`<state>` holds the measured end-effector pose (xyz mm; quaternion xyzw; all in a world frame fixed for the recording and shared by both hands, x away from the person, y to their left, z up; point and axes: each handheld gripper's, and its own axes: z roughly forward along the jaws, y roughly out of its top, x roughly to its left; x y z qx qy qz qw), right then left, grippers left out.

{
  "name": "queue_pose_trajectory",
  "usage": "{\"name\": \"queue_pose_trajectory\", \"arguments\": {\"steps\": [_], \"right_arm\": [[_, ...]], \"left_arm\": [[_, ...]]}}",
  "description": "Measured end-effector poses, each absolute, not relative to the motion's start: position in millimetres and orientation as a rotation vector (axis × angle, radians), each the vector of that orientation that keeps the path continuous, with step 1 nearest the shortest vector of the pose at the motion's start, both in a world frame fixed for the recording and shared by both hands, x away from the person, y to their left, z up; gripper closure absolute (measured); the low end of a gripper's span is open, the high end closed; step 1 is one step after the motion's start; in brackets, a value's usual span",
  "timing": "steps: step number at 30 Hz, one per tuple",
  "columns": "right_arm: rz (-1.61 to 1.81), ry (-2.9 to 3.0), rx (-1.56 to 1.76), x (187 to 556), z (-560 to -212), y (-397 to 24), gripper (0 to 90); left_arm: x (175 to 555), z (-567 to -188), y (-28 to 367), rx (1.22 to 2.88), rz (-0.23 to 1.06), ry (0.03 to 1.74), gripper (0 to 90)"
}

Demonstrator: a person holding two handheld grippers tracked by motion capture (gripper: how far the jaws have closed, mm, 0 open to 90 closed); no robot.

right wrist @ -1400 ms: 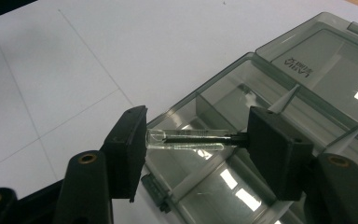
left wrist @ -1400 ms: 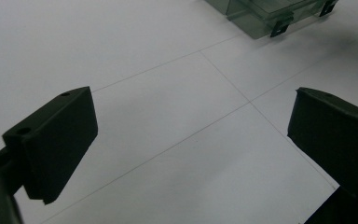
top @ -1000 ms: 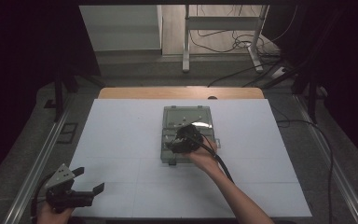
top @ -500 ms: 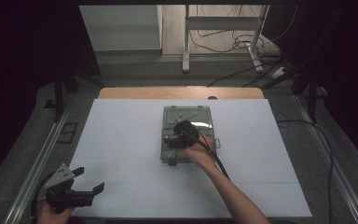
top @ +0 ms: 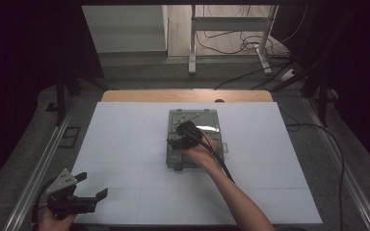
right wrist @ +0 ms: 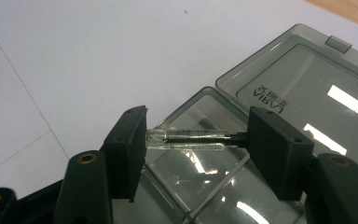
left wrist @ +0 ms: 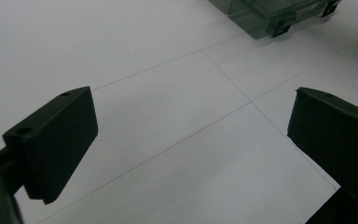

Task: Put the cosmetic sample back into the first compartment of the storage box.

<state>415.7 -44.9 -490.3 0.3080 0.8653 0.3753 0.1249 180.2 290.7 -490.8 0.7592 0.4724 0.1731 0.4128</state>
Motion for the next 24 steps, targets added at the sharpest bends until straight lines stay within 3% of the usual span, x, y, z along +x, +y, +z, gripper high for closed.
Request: {"name": "queue_pose_trajectory", "arguments": {"steps": [24], "right_arm": [[1.127, 2.588, 0.870, 403, -482, -49, 33.1]], "left_arm": [[180, -491, 290, 1.915, 0.437, 1.187, 2.2]]}}
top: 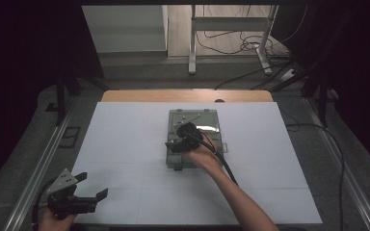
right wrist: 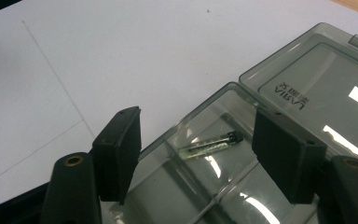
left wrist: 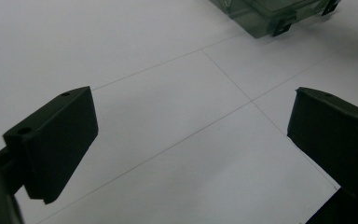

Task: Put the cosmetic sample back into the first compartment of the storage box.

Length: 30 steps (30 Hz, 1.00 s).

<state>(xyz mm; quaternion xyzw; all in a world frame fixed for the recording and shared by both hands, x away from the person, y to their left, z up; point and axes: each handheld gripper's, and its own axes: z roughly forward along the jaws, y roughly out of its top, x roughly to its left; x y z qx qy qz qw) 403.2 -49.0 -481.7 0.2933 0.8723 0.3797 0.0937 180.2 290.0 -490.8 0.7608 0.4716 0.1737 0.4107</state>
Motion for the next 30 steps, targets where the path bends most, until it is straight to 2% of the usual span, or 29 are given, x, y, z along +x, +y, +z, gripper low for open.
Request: {"name": "queue_pose_trajectory", "arguments": {"steps": [5, 15, 18, 30], "right_arm": [[1.126, 2.613, 0.864, 398, -480, -54, 32.8], [1.118, 2.623, 0.887, 389, -476, -67, 21.4], [1.113, 2.638, 0.885, 388, -476, -69, 22.4], [1.152, 2.657, 0.869, 378, -470, -80, 11.5]], "left_arm": [[180, -491, 290, 1.915, 0.437, 1.188, 2.2], [180, -491, 290, 1.917, 0.439, 1.187, 2.3], [180, -491, 290, 1.918, 0.441, 1.185, 2.2], [180, -491, 289, 1.919, 0.440, 1.185, 2.2]]}}
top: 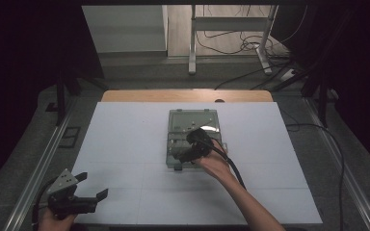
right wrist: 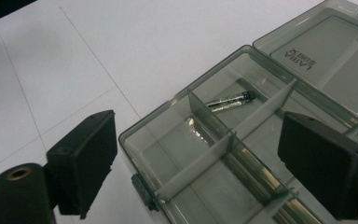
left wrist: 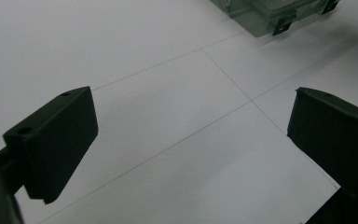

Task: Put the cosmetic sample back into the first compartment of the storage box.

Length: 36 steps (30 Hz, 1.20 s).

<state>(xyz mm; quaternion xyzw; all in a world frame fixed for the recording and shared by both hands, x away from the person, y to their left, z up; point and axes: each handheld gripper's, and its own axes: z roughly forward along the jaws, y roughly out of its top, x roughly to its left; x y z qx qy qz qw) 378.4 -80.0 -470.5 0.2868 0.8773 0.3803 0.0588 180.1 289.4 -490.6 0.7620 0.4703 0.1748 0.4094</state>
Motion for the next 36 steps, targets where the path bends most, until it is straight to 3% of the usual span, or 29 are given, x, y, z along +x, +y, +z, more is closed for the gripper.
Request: {"name": "queue_pose_trajectory", "arguments": {"steps": [19, 36], "right_arm": [[1.104, 2.681, 0.840, 357, -469, -92, 6.0], [1.115, 2.656, 0.794, 332, -467, -104, 9.2]], "left_arm": [[180, -490, 289, 1.921, 0.445, 1.184, 2.2], [180, -490, 289, 1.917, 0.440, 1.184, 2.2]]}}
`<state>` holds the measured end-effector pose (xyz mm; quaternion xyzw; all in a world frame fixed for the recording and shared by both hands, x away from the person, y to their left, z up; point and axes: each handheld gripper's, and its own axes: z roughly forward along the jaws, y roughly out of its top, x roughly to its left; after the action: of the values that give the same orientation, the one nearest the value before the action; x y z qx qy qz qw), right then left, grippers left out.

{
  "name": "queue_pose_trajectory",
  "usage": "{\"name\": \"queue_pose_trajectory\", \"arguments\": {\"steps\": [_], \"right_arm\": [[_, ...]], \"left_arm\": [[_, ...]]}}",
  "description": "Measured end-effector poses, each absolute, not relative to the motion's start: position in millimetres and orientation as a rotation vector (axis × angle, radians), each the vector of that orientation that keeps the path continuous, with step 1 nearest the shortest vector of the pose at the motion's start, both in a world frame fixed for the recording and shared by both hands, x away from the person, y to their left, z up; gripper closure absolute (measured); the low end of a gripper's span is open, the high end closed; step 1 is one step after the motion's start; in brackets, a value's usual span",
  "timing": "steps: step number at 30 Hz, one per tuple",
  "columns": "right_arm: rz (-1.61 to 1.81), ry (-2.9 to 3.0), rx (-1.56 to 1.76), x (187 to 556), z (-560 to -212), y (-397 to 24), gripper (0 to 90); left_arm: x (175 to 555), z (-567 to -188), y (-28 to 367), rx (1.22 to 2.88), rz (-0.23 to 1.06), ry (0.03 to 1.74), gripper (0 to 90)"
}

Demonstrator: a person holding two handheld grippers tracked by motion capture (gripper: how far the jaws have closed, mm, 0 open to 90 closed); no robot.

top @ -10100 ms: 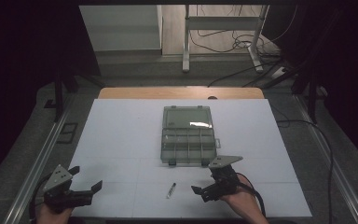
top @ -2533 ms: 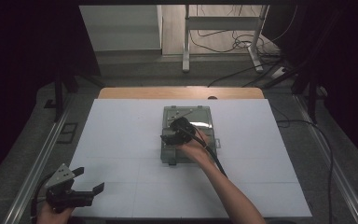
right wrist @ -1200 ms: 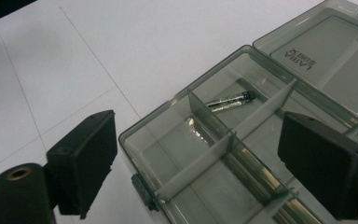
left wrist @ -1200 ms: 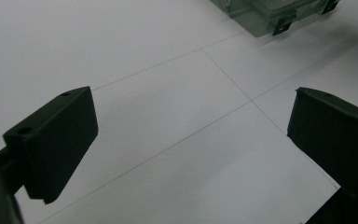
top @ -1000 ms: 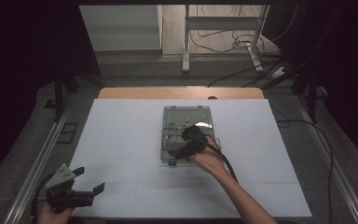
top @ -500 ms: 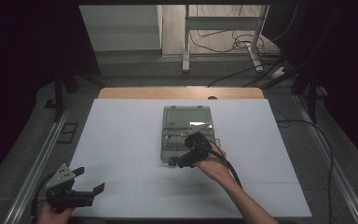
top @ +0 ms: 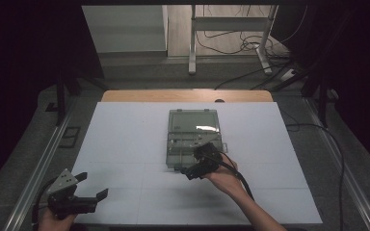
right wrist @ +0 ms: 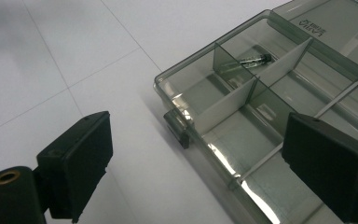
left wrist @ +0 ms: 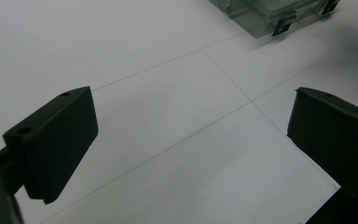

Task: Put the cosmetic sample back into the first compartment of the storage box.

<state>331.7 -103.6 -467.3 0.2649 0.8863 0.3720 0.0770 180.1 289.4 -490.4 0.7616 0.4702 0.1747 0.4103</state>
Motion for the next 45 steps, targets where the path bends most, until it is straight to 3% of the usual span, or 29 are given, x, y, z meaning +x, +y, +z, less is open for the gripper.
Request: {"name": "queue_pose_trajectory", "arguments": {"steps": [45], "right_arm": [[1.189, 2.617, 0.889, 301, -456, -173, 8.2]], "left_arm": [[180, -490, 289, 1.921, 0.442, 1.185, 2.2]]}}
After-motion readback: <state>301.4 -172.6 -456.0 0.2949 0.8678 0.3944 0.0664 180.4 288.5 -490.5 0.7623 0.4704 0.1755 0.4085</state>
